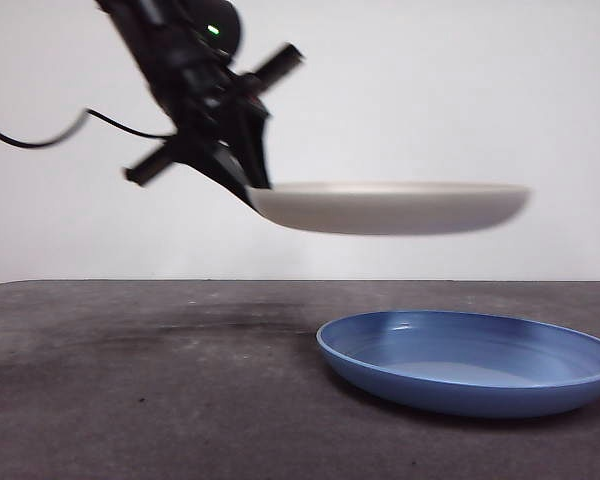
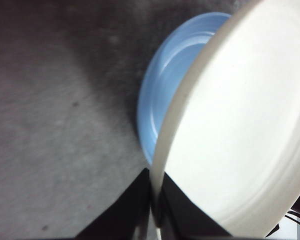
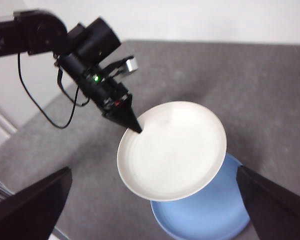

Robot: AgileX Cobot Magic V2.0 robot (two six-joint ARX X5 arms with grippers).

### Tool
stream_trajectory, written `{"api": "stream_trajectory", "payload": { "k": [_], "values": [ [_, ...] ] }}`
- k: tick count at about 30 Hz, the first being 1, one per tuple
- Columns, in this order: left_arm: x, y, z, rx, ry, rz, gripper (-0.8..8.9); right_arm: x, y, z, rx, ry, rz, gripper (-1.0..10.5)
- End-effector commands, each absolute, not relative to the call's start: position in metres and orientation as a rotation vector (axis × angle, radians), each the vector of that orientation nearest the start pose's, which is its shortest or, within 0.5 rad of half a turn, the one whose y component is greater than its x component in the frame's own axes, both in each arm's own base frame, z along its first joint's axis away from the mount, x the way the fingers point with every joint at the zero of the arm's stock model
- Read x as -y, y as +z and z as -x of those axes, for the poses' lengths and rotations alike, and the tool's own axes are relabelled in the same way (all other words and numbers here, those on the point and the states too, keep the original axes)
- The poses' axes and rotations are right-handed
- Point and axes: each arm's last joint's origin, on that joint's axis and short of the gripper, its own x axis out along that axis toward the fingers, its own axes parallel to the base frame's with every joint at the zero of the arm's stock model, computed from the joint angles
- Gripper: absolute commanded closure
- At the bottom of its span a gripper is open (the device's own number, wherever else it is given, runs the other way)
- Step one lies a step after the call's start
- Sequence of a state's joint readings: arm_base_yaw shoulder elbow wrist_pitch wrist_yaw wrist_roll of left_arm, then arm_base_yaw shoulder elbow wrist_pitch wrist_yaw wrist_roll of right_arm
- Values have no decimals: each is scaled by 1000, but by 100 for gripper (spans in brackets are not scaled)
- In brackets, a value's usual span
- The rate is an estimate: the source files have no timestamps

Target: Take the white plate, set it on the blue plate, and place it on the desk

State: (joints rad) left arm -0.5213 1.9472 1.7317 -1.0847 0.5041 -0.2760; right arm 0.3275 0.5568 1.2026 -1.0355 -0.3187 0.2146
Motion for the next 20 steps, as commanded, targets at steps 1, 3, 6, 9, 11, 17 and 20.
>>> {"api": "stream_trajectory", "payload": {
  "k": [1, 3, 6, 9, 11, 17, 20],
  "values": [
    [232, 258, -341, -1489, -715, 185, 798, -21, 406, -35, -461, 592, -182, 393],
    [246, 249, -344, -1517, -724, 165, 798, -21, 404, -34, -478, 590, -180, 393],
    [264, 236, -348, -1558, -732, 138, 798, -21, 403, -34, -493, 588, -178, 393],
    [278, 222, -351, -1600, -734, 112, 798, -21, 402, -33, -500, 588, -174, 393],
    [285, 213, -352, -1620, -735, 99, 798, -21, 402, -33, -503, 588, -173, 393],
    [288, 197, -355, -1651, -713, 85, 798, -21, 401, -33, -507, 592, -168, 393],
    [287, 196, -356, -1639, -686, 59, 798, -21, 401, -33, -507, 592, -168, 393]
  ]
}}
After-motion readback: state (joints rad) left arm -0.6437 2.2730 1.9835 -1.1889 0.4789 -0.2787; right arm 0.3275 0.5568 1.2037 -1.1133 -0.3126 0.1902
